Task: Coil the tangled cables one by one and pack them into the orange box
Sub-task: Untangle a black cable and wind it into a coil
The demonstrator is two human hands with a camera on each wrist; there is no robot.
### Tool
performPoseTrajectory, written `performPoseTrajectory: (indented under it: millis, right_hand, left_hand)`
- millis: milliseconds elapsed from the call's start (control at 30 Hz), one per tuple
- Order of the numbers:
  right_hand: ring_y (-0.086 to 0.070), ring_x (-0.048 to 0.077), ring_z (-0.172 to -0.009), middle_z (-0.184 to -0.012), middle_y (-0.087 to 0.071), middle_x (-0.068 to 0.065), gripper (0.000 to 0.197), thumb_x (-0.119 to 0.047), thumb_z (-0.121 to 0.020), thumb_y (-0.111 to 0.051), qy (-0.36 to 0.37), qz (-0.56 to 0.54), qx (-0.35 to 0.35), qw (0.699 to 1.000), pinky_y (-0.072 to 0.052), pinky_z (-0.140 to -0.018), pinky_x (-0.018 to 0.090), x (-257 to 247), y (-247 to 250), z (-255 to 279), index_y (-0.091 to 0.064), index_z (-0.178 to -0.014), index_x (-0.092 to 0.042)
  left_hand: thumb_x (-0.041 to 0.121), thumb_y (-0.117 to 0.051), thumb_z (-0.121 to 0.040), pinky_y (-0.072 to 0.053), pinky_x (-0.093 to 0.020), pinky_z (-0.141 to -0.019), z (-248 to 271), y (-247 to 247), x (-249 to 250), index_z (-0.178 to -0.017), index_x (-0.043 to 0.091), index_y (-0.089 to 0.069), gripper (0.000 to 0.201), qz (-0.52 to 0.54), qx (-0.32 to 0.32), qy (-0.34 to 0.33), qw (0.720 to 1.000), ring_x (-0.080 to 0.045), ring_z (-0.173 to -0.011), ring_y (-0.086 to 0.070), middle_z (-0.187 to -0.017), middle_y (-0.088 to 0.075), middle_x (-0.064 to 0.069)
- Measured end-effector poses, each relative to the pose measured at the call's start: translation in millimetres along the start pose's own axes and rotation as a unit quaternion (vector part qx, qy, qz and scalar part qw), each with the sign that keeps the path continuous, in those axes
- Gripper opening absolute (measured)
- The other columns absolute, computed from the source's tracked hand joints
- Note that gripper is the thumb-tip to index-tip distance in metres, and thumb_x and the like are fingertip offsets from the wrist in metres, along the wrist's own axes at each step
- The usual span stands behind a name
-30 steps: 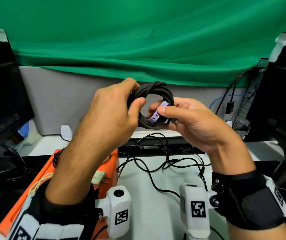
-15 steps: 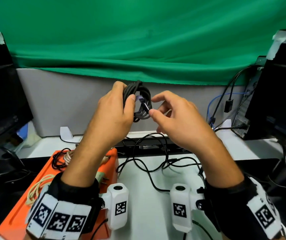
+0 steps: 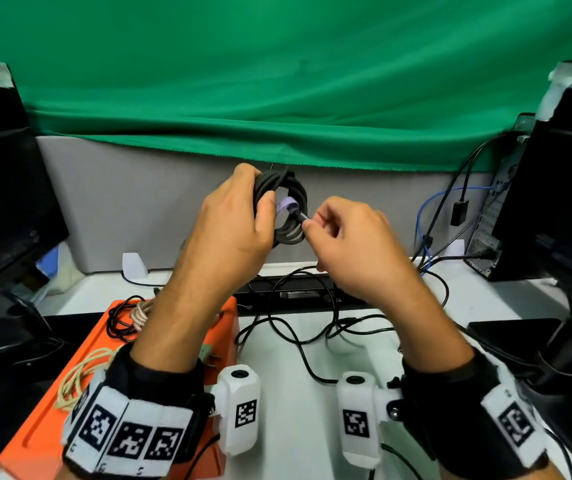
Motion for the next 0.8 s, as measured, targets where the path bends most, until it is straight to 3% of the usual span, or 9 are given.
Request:
performPoseTrajectory:
  millis: [100, 200, 300, 367, 433, 533, 633, 700, 800]
  right_hand:
    - [-0.060, 0.020, -0.049, -0.051, -0.044, 0.000, 0.023, -0.013, -0.096, -0.056, -0.065, -0.315, -0.075, 0.944, -0.046, -0.059, 0.034, 9, 19, -3, -0.054, -0.074, -0.009]
    - [-0.056, 0.021, -0.050, -0.051, -0.036, -0.001, 0.022, -0.013, -0.087, -0.056, -0.068, -0.453, -0.142, 0.878, -0.048, -0.055, 0.027, 14, 30, -2, -0.053, -0.066, -0.012]
    - [-0.060, 0.025, -0.055, -0.052, -0.034, 0.001, 0.017, -0.016, -0.081, -0.052, -0.045, -0.471, -0.170, 0.865, -0.052, -0.061, 0.026, 15, 26, -2, -0.052, -0.065, -0.011]
    - [-0.063, 0.028, -0.062, -0.052, -0.035, 0.002, 0.018, -0.015, -0.083, -0.049, -0.026, -0.465, -0.181, 0.866, -0.053, -0.070, 0.028, 14, 23, -2, -0.049, -0.066, -0.011]
    - [-0.063, 0.029, -0.069, -0.052, -0.040, 0.003, 0.018, -0.015, -0.083, -0.047, -0.012, -0.458, -0.193, 0.868, -0.050, -0.077, 0.031, 15, 22, -2, -0.048, -0.066, -0.011]
    - [-0.067, 0.028, -0.076, -0.058, -0.055, 0.007, 0.016, -0.015, -0.083, -0.046, -0.006, -0.446, -0.205, 0.871, -0.052, -0.080, 0.031, 14, 22, 0, -0.051, -0.068, -0.011]
    - [-0.070, 0.029, -0.081, -0.073, -0.071, 0.014, 0.022, -0.014, -0.083, -0.047, -0.009, -0.444, -0.211, 0.871, -0.058, -0.086, 0.039, 13, 21, 0, -0.059, -0.065, -0.016]
    - [-0.069, 0.030, -0.082, -0.075, -0.072, 0.014, 0.029, -0.015, -0.084, -0.047, -0.005, -0.451, -0.207, 0.868, -0.056, -0.090, 0.044, 11, 21, 0, -0.063, -0.060, -0.020]
    - [-0.069, 0.029, -0.076, -0.070, -0.068, 0.011, 0.030, -0.014, -0.086, -0.045, 0.001, -0.489, -0.198, 0.849, -0.058, -0.079, 0.037, 9, 23, 1, -0.062, -0.061, -0.020]
  left_hand:
    - [0.032, -0.048, -0.104, -0.036, -0.014, -0.056, -3, 8, -8, -0.102, 0.020, -0.052, 0.013, 0.012, 0.005, 0.002, 1.000, -0.001, -0.072, -0.052, -0.079, -0.053, 0.013]
    - [0.031, -0.052, -0.103, -0.035, -0.010, -0.057, -4, 17, -10, -0.106, 0.021, -0.057, 0.011, 0.041, 0.001, -0.014, 0.999, 0.007, -0.066, -0.050, -0.079, -0.057, 0.014]
    - [0.023, -0.051, -0.104, -0.041, -0.010, -0.077, -4, 19, -11, -0.133, 0.031, -0.053, 0.030, 0.041, -0.030, -0.042, 0.998, 0.006, -0.085, -0.053, -0.101, -0.060, 0.015]
    - [0.014, -0.047, -0.104, -0.047, -0.025, -0.094, -2, 16, -11, -0.149, 0.050, -0.034, 0.059, 0.028, -0.094, -0.072, 0.993, -0.005, -0.102, -0.054, -0.116, -0.053, 0.013]
    - [0.017, -0.042, -0.103, -0.050, -0.041, -0.091, -1, 12, -11, -0.147, 0.059, -0.032, 0.062, 0.018, -0.144, -0.072, 0.987, -0.010, -0.097, -0.053, -0.110, -0.046, 0.012]
    - [0.047, -0.040, -0.102, -0.050, -0.039, -0.084, -1, 8, -9, -0.134, 0.058, -0.047, 0.035, 0.039, -0.146, -0.052, 0.987, -0.009, -0.089, -0.050, -0.098, -0.041, 0.012]
    - [0.066, -0.040, -0.097, -0.051, -0.044, -0.083, 0, 7, -11, -0.124, 0.055, -0.052, 0.031, 0.019, -0.125, -0.061, 0.990, -0.011, -0.091, -0.055, -0.098, -0.048, 0.008]
    - [0.068, -0.041, -0.095, -0.052, -0.046, -0.080, -1, 10, -12, -0.118, 0.051, -0.055, 0.032, 0.013, -0.088, -0.062, 0.994, -0.013, -0.091, -0.056, -0.098, -0.052, 0.008]
    - [0.059, -0.048, -0.097, -0.052, -0.042, -0.077, -1, 14, -10, -0.110, 0.042, -0.061, 0.026, 0.025, -0.002, -0.074, 0.997, -0.011, -0.090, -0.058, -0.095, -0.057, 0.011]
Point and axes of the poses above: each hand's wrist, its own z-axis away from the middle knuckle, its own y-axis out of the back of the hand, x = y × z, the point moved 1 cm from there along -z, towards the middle knuckle
